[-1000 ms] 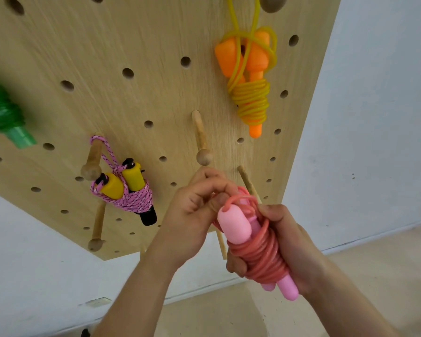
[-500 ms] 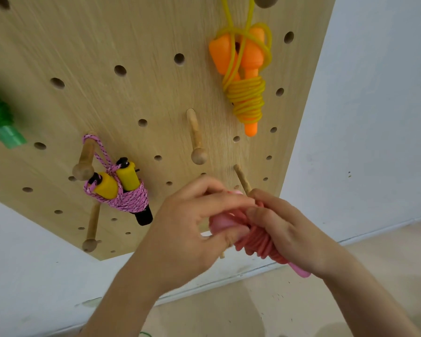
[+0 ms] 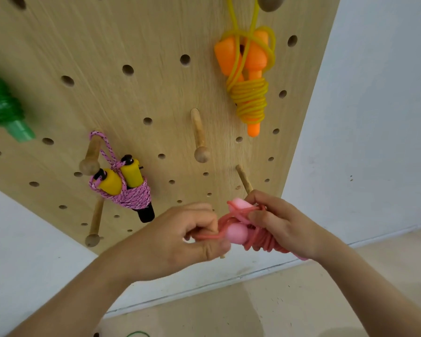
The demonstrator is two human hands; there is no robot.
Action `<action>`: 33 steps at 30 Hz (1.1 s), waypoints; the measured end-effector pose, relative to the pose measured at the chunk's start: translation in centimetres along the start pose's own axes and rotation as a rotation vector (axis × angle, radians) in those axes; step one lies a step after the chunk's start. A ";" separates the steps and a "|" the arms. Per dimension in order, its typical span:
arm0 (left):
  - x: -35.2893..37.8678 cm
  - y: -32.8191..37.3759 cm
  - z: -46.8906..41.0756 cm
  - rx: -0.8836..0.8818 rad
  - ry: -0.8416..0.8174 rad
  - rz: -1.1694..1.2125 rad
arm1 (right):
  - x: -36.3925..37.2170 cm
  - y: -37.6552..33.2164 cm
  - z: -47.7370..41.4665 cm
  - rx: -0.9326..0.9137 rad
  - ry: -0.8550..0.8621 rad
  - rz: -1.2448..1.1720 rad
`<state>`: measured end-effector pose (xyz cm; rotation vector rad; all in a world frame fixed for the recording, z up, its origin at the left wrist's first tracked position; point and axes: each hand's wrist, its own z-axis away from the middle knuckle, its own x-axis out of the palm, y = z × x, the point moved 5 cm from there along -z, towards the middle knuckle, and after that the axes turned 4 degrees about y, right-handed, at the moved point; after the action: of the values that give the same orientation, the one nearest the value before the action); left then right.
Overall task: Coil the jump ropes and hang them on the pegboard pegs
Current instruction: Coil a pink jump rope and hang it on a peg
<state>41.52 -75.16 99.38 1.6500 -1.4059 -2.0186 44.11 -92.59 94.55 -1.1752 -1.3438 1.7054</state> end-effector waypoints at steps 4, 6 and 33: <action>-1.9 0.1 0.5 0.016 0.361 0.348 | -0.1 -0.9 0.8 -0.067 -0.099 -0.152; -1.8 0.1 0.9 0.006 0.504 0.636 | -0.3 -1.5 1.3 -0.077 -0.133 -0.242; 4.6 -1.1 -2.9 -0.022 0.221 0.593 | 0.7 3.4 1.3 0.031 -0.160 -0.549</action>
<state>42.70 -79.14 95.65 1.2026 -1.5461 -1.4664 42.75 -93.32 91.16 -0.5795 -1.5523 1.4268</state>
